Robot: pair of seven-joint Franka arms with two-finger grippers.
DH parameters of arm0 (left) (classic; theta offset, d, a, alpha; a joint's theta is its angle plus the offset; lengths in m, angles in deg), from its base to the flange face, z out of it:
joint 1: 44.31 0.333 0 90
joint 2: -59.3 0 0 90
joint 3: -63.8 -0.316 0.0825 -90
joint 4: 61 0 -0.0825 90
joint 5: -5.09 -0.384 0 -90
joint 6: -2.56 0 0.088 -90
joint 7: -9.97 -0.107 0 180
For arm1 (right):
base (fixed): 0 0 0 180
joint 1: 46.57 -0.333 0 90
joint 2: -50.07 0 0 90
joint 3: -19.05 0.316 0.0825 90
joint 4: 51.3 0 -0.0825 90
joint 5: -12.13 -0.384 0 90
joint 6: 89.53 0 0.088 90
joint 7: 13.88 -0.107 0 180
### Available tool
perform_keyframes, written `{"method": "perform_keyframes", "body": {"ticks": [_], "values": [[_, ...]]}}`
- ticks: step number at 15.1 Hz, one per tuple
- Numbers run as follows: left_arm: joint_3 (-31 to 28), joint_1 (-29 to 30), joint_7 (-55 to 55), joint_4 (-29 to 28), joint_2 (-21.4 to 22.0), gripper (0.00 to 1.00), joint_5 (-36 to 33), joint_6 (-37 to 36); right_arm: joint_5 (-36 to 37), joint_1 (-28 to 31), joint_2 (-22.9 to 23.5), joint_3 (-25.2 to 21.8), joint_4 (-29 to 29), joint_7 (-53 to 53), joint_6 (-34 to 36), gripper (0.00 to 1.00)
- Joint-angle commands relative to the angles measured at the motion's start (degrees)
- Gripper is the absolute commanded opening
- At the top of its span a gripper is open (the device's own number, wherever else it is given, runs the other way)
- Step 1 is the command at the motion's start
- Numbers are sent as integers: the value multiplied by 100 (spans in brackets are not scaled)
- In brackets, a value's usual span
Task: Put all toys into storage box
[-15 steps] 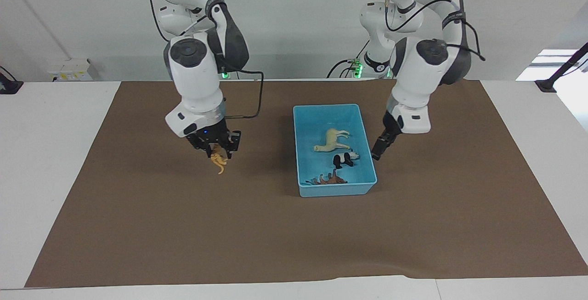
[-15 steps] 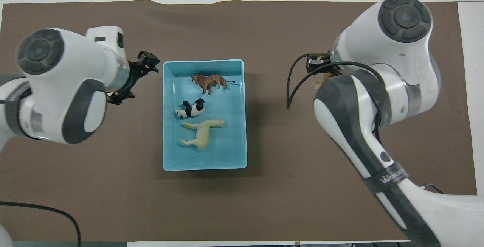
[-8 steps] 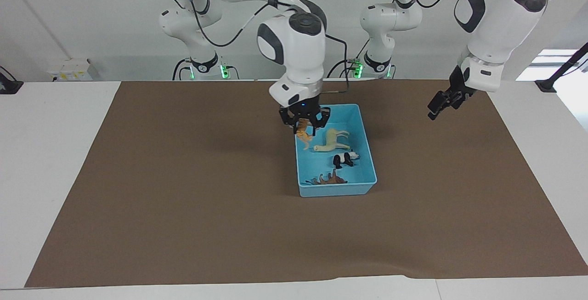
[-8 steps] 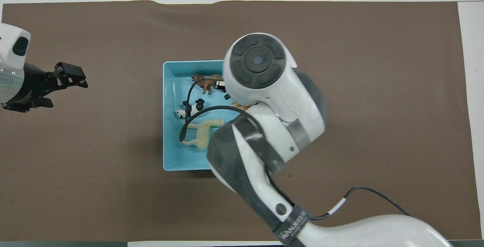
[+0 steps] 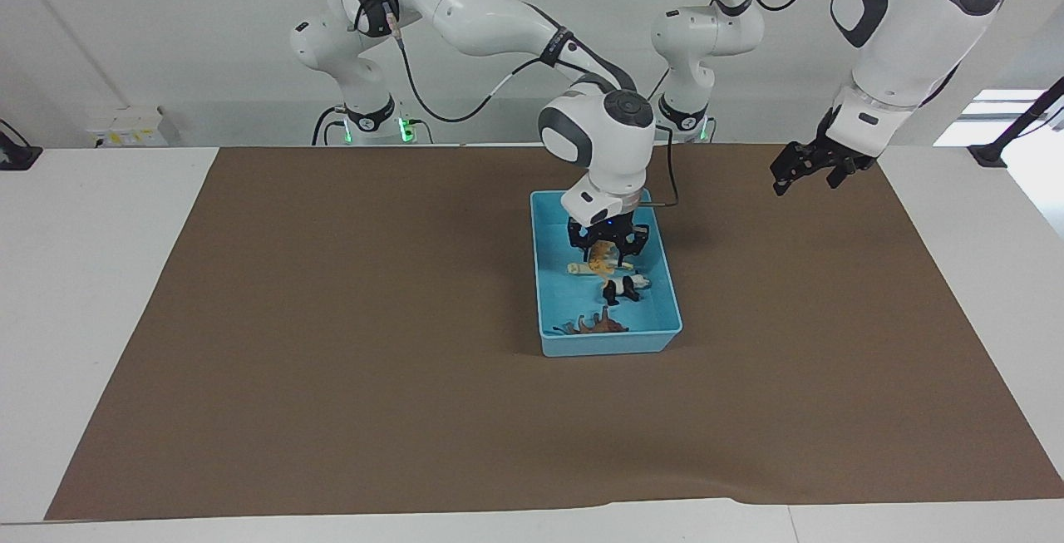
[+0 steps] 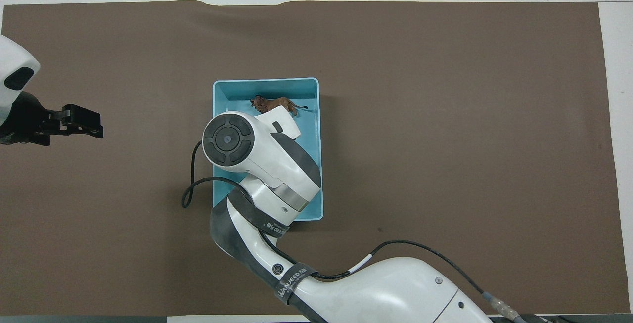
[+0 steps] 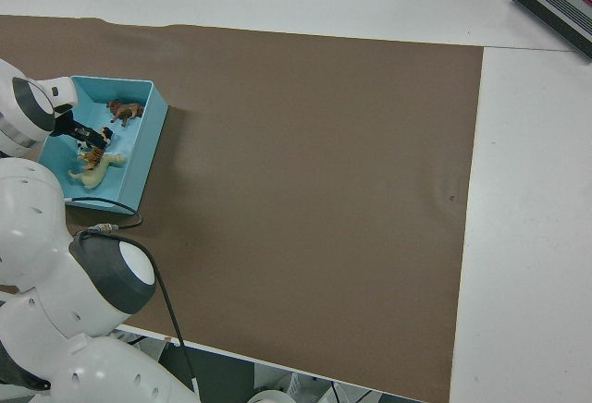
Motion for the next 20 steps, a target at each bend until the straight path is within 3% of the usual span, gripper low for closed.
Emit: {"method": "perform_keyframes", "body": {"ticks": [1,4,8,9,14,20], "values": [[5,28,-180,324,-171,100,-31,-301,103,118,-157,-15,212,-162,470,100],[-153,-130,-188,219,-145,100,-31,-257,42,502,-683,-261,213,204,568,100],[-188,-218,-206,332,-275,100,-39,-318,-3,1540,-1387,-244,160,2004,928,100],[-180,-236,-206,472,-416,100,-13,-397,50,1716,-1466,-253,151,2470,1024,100],[-162,-183,-215,333,-303,100,75,-399,-28,3139,-1818,-244,116,5265,1340,100],[-180,-192,-215,342,-320,100,40,-143,-55,4028,-2546,-244,-6,5744,2886,100]]}}
